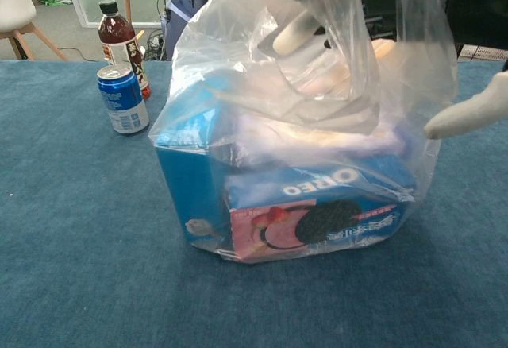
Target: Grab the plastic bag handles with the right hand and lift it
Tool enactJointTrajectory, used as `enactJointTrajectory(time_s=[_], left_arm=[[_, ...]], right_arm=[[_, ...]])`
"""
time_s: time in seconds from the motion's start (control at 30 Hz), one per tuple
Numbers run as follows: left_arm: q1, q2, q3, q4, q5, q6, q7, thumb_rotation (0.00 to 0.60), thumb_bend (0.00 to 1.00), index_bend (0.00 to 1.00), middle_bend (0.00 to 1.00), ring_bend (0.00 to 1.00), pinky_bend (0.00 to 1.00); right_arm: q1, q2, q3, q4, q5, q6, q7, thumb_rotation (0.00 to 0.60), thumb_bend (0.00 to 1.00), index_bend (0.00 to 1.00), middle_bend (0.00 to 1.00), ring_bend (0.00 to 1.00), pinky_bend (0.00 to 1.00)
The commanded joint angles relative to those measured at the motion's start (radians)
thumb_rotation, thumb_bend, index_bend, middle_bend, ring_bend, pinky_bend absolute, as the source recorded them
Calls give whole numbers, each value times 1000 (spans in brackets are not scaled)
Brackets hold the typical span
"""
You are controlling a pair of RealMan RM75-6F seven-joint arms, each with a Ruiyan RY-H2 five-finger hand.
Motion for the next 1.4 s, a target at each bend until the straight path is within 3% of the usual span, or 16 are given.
enactJointTrajectory(time_s=[0.03, 0.2, 0.33, 0.5, 0.73, 1.03, 1.2, 1.27, 1.4], left_arm=[[-2, 0, -1, -2, 1, -2, 2, 600, 222, 58, 117, 133, 90], [-3, 3, -2, -10, 7, 2, 2, 600, 222, 58, 117, 134, 90], [0, 4, 0, -11, 5, 5, 2, 600, 222, 58, 117, 134, 90], [4, 4, 1, -8, 7, 12, -3, 600, 222, 58, 117, 133, 90], [6, 8, 2, -9, 12, 15, -8, 600, 222, 58, 117, 133, 90], [13, 11, 5, -12, 14, 23, -10, 600, 222, 58, 117, 134, 90], [12, 12, 5, -12, 14, 21, -11, 600, 222, 58, 117, 134, 90], [11, 12, 5, -12, 15, 19, -10, 600, 222, 58, 117, 134, 90], [9, 11, 5, -12, 16, 16, -9, 600, 222, 58, 117, 134, 90]], right_arm=[[14, 5, 3, -13, 46, -64, -60, 600, 0, 0, 97, 0, 36], [68, -17, 28, -51, 42, -109, -71, 600, 0, 0, 97, 0, 36], [120, -24, 21, -83, -10, -114, 13, 600, 0, 0, 97, 0, 36], [141, -47, 4, -74, -55, -38, 145, 600, 0, 0, 125, 5, 36], [117, -89, 0, -15, -19, 121, 391, 600, 0, 2, 211, 72, 74], [111, -128, 23, 87, 50, 228, 662, 600, 0, 119, 277, 123, 100], [101, -138, 31, 144, 78, 273, 804, 600, 0, 137, 305, 154, 143], [102, -138, 29, 167, 84, 264, 808, 600, 0, 137, 305, 155, 144], [111, -138, 20, 189, 92, 183, 676, 600, 0, 137, 303, 155, 144]])
